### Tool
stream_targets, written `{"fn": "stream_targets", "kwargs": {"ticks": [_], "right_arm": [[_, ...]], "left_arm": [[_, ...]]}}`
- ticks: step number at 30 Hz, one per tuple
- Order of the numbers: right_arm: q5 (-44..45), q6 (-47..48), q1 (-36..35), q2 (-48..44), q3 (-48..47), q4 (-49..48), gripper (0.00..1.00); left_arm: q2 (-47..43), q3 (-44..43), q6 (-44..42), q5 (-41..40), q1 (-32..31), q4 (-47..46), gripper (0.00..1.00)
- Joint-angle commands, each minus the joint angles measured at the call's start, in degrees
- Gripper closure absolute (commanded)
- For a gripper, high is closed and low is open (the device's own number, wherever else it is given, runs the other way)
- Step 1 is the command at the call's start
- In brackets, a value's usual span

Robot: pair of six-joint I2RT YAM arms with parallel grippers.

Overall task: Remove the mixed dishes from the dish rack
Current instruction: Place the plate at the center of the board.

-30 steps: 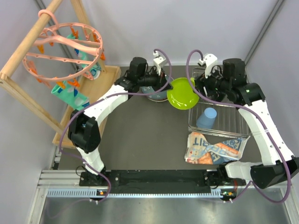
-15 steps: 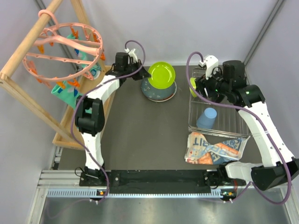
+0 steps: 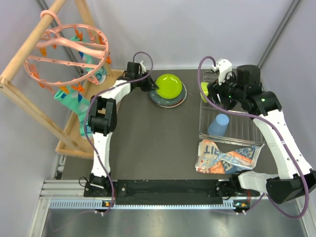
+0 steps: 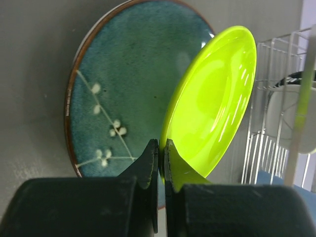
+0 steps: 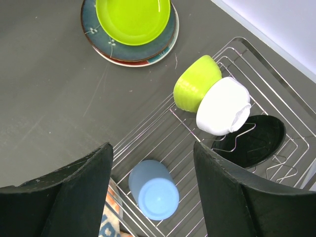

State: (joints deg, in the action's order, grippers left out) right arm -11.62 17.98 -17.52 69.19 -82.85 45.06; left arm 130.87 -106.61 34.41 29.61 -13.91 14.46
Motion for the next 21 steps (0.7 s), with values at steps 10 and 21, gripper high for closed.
{"fn": "stream_targets", "kwargs": {"ticks": [10,21], "right_arm": [[0.1,0.6,-1.2,-1.4,1.3,-1.8,0.34],[0.5,0.8,-1.1,-2.3,2.3,-2.1,0.34]], "left_arm": [[2.5,-5.5,-1.7,-3.1,0.4,2.0,1.0],[2.9,-5.6,-2.5,-4.1,0.7,2.9,0.98]]}}
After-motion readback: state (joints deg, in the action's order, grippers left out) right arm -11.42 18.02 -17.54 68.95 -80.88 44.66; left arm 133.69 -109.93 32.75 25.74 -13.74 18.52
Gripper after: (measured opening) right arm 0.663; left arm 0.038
